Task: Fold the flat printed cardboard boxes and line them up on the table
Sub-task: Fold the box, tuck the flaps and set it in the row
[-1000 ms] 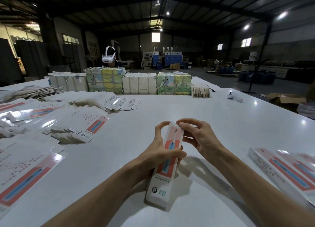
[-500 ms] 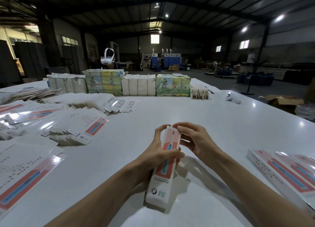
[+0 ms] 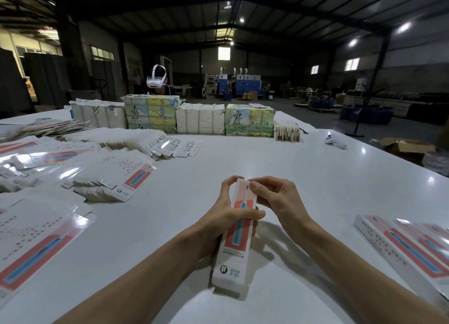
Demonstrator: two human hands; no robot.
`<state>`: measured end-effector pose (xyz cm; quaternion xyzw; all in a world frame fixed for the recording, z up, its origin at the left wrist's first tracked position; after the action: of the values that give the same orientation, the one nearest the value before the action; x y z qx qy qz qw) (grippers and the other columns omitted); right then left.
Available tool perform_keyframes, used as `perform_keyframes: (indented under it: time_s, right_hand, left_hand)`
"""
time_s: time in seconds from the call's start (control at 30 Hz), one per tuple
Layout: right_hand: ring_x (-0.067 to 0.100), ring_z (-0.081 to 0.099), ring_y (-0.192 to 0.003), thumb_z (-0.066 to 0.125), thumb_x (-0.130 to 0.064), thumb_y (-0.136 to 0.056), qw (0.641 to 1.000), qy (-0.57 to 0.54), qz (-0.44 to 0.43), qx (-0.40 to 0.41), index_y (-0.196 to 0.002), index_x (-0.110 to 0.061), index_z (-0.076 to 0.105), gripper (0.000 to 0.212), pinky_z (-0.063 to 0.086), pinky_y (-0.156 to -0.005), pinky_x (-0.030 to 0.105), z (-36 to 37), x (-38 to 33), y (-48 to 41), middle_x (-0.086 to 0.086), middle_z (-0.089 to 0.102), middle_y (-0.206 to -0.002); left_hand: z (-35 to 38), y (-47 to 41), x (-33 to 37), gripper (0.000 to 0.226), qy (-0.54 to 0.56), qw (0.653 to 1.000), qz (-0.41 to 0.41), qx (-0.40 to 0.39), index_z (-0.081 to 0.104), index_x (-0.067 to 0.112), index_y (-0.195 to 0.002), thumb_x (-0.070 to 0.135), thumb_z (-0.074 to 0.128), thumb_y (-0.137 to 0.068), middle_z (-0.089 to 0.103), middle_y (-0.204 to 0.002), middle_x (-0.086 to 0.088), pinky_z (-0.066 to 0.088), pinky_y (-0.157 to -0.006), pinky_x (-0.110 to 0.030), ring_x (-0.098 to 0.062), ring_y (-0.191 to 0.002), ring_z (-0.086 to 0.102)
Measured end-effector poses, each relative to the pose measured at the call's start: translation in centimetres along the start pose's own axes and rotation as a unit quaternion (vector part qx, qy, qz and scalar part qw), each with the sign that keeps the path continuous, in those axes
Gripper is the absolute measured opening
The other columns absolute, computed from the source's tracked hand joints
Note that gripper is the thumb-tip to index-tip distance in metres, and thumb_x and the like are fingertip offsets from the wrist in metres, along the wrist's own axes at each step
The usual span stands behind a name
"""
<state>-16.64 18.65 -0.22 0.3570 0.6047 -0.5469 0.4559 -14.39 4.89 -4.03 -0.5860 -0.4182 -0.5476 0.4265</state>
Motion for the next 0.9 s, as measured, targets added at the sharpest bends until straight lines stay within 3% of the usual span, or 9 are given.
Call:
perform_keyframes:
  time_s: [0.2,0.37,0.47,0.57,0.63,0.73,0.83,0.9]
  right_hand:
    - [0.029,0.077,-0.098,0.069,-0.019,-0.101,1.000,-0.011,0.001,0.002,-0.108,-0.008,0.078,0.016,0.064,-0.087,0.038,0.2,0.3,0.0,0.008,0.080,-0.101]
    - [0.016,0.075,-0.104,0.066,-0.025,-0.103,1.000,0.017,-0.004,0.005,-0.128,-0.019,0.070,0.026,0.063,-0.085,0.029,0.2,0.6,-0.2,-0.001,0.078,-0.112]
    - [0.014,0.073,-0.105,0.062,-0.029,-0.105,0.995,0.093,-0.026,0.018,-0.134,-0.020,0.060,0.031,0.061,-0.083,0.025,-0.1,0.2,-0.5,0.000,0.071,-0.119]
    - [0.003,0.066,-0.099,0.062,-0.034,-0.104,0.969,0.228,-0.089,0.031,-0.121,-0.020,0.059,0.023,0.056,-0.079,0.020,0.2,-0.8,-0.5,-0.005,0.065,-0.113]
    - [0.001,0.063,-0.095,0.061,-0.048,-0.102,0.952,0.286,-0.105,0.009,-0.116,-0.024,0.058,0.028,0.054,-0.076,0.016,1.1,-1.0,-0.1,-0.008,0.062,-0.110]
    - [0.001,0.060,-0.099,0.056,-0.074,-0.092,0.934,0.339,-0.094,-0.055,-0.123,-0.035,0.055,0.050,0.051,-0.078,0.014,2.7,-0.4,0.7,-0.014,0.057,-0.114]
    - [0.006,0.059,-0.108,0.071,-0.064,-0.089,0.913,0.385,-0.072,-0.111,-0.141,-0.032,0.045,0.066,0.058,-0.083,0.021,3.7,0.4,1.2,-0.008,0.051,-0.125]
    - [0.009,0.060,-0.108,0.074,-0.053,-0.091,0.908,0.398,-0.083,-0.101,-0.144,-0.029,0.046,0.065,0.058,-0.088,0.026,3.5,0.0,1.4,-0.006,0.054,-0.124]
  left_hand:
    - [0.0,0.3,0.1,0.093,0.021,1.000,-0.003,0.008,0.028,0.055,-0.139,0.030,0.092,-0.075,0.066,-0.114,-0.021,0.064,-0.081,-0.045,-0.031,-0.085,0.074]
    - [0.0,0.0,0.2,0.092,0.031,0.999,-0.012,0.024,0.024,0.051,-0.144,0.041,0.086,-0.077,0.066,-0.120,-0.019,0.065,-0.081,-0.042,-0.033,-0.091,0.077]
    - [0.0,-0.3,0.7,0.071,0.092,0.995,0.002,0.049,0.028,0.041,-0.146,0.041,0.075,-0.093,0.066,-0.118,-0.018,0.063,-0.071,-0.034,-0.026,-0.082,0.078]
    - [-0.5,-0.3,0.7,0.049,0.179,0.980,0.010,0.087,0.033,0.035,-0.149,0.043,0.055,-0.105,0.065,-0.127,-0.019,0.064,-0.089,-0.049,-0.035,-0.105,0.074]
    - [-0.9,-0.2,0.7,0.052,0.208,0.973,0.015,0.104,0.031,0.034,-0.152,0.046,0.051,-0.107,0.058,-0.137,-0.019,0.058,-0.097,-0.059,-0.040,-0.116,0.069]
    - [-1.1,0.2,1.0,0.056,0.260,0.958,0.025,0.115,0.029,0.037,-0.154,0.047,0.055,-0.105,0.054,-0.141,-0.020,0.058,-0.095,-0.063,-0.041,-0.117,0.068]
    - [-1.4,0.0,0.5,0.067,0.254,0.961,0.008,0.114,0.027,0.038,-0.156,0.058,0.056,-0.099,0.054,-0.141,-0.019,0.060,-0.094,-0.057,-0.039,-0.117,0.068]
    - [-1.5,-0.4,0.1,0.074,0.218,0.972,-0.001,0.086,0.022,0.035,-0.161,0.066,0.049,-0.099,0.052,-0.149,-0.018,0.059,-0.098,-0.054,-0.038,-0.121,0.067]
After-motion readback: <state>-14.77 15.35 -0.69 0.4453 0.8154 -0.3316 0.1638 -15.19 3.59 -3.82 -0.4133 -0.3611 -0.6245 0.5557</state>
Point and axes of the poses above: each hand's wrist, its own y-axis away from the middle knuckle, its own z-axis out of the palm, x = y × z, the point moved 8 cm from there along -y, towards the middle knuckle
